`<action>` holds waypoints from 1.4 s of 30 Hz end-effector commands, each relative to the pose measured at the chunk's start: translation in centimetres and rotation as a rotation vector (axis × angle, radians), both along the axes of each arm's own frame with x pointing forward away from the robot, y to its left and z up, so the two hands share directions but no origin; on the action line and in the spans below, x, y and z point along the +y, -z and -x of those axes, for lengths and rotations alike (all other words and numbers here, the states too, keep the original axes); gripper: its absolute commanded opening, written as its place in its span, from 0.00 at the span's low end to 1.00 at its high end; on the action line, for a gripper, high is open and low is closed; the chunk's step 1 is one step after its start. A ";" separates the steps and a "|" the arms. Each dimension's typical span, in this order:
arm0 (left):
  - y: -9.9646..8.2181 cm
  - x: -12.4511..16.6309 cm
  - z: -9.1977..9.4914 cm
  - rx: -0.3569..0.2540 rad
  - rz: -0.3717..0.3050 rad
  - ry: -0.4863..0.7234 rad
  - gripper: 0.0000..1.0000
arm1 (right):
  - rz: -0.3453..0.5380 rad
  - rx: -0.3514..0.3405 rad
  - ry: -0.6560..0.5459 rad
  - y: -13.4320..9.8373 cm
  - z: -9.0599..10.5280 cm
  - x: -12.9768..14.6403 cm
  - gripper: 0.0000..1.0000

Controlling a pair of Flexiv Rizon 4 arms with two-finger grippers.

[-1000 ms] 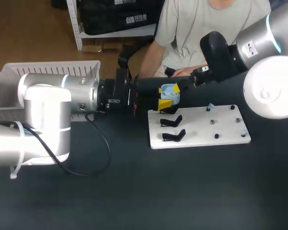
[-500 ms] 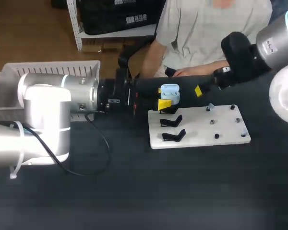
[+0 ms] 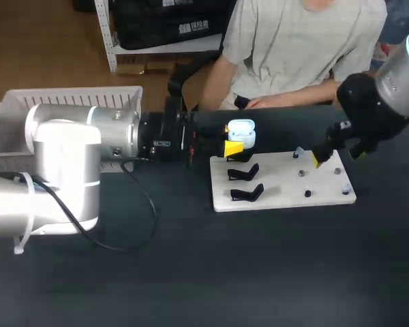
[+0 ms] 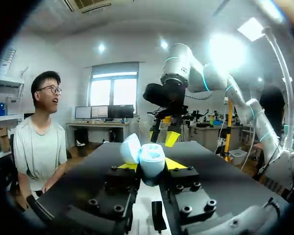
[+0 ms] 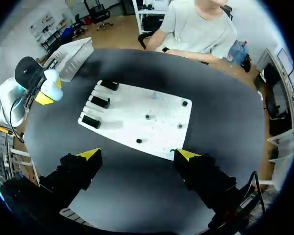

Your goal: Pick up each earbud case from the left stands, insert the matching earbuds, close the lid, and place the case in the box.

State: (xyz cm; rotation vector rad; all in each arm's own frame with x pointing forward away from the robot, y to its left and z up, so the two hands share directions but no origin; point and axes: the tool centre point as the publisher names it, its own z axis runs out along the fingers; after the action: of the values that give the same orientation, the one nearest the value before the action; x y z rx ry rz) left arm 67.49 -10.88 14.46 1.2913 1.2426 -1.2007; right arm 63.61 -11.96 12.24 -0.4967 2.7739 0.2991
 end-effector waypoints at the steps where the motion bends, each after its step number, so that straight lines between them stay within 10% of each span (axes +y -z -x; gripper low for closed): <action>1: 0.1 0.0 0.2 -0.004 0.003 -0.007 0.00 | 0.177 -0.016 0.067 1.2 0.1 -0.3 0.87; 3: 0.1 0.0 0.2 -0.004 0.003 -0.007 0.00 | 0.241 0.004 0.083 2.0 0.2 -0.8 0.89; 7: 0.1 0.0 0.2 -0.004 0.003 -0.007 0.00 | 0.314 0.072 0.150 3.5 0.2 -2.0 0.49; 9: 0.1 0.0 0.2 -0.004 0.003 -0.007 0.00 | 0.337 0.100 0.184 4.1 0.2 -2.5 0.45; 26: 0.1 0.0 0.2 -0.004 0.003 -0.007 0.00 | 0.359 0.206 0.220 8.0 0.8 -3.9 0.49; 31: 0.1 0.0 0.2 -0.004 0.003 -0.007 0.00 | 0.369 0.204 0.222 8.4 0.6 -4.0 0.70; 42: 0.1 0.0 0.2 -0.004 0.003 -0.007 0.00 | 0.382 0.205 0.231 9.0 0.3 -4.5 0.49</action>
State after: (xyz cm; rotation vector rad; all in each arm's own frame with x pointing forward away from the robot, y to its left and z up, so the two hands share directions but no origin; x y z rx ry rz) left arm 67.49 -10.88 14.46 1.2912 1.2428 -1.2006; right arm 63.28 -16.45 3.40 -0.2386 3.0652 -0.2460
